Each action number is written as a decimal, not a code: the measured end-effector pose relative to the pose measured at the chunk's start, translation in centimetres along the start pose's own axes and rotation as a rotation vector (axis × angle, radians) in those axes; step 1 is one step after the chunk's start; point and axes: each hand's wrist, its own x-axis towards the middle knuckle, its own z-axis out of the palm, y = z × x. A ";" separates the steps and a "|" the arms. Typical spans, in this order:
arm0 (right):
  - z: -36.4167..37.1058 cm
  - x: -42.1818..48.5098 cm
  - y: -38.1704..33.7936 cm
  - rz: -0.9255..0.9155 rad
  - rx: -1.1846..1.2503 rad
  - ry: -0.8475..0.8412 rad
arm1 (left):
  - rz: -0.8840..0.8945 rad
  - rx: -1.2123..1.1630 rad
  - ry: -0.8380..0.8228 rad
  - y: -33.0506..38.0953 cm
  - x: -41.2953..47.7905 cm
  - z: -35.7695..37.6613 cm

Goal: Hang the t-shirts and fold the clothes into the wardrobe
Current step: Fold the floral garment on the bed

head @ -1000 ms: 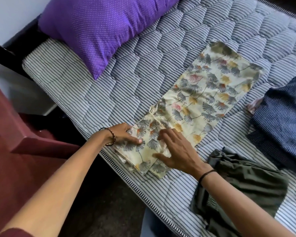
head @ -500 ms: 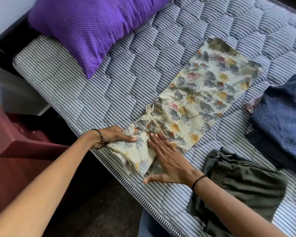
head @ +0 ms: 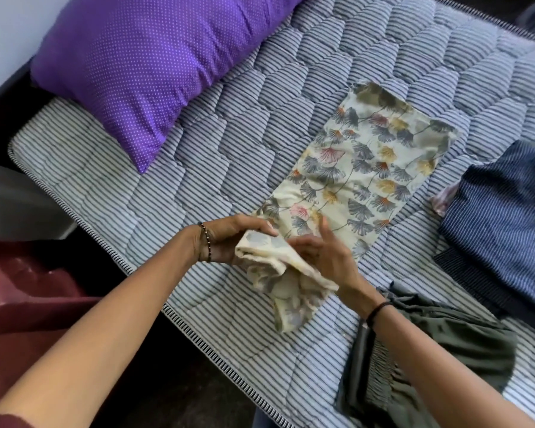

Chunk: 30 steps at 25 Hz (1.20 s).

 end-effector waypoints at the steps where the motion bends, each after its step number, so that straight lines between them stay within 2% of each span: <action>1: -0.6 0.1 -0.8 -0.022 0.145 -0.015 | 0.054 -0.051 -0.007 1.0 0.9 0.8; 2: -1.3 0.2 -1.6 -0.049 0.262 -0.010 | 0.110 -0.118 -0.003 2.1 1.9 1.8; 5: -4.9 1.0 -2.2 -0.031 0.506 0.147 | 0.217 -0.314 0.085 4.9 5.1 4.3; 7: -6.5 1.1 -2.1 0.044 0.727 0.194 | 0.247 -0.334 0.150 6.1 6.5 5.4; 9: -7.2 0.8 -1.9 0.070 0.772 0.241 | 0.330 -0.297 0.317 6.5 7.4 6.0; 11: -7.5 0.7 -1.5 0.052 0.716 0.262 | 0.514 -0.075 0.650 6.1 8.4 5.7; 13: -7.4 0.4 -1.6 0.015 0.678 0.288 | 0.663 0.437 1.015 5.8 8.8 4.4; 14: -7.4 0.6 -1.7 0.009 0.640 0.261 | 0.677 0.673 1.089 5.8 8.9 3.9; 15: -7.2 0.8 -1.7 0.023 0.585 0.247 | 0.656 0.824 1.071 5.9 8.9 3.4; 18: -7.4 2.0 -2.0 0.050 0.355 0.322 | 0.492 0.935 0.890 6.6 9.0 3.0; 21: -7.6 2.4 -3.4 0.031 0.280 0.319 | 0.415 1.129 0.915 7.2 9.5 2.6; 25: -8.4 3.1 -6.0 -0.022 0.374 0.242 | 0.674 0.809 0.889 7.7 9.9 2.0; 27: -9.3 3.8 -6.5 -0.017 0.341 0.281 | 0.625 0.794 0.885 7.7 10.4 1.6; 30: -10.6 3.9 -6.2 -0.010 0.194 0.296 | 0.515 0.900 0.849 7.5 10.9 0.7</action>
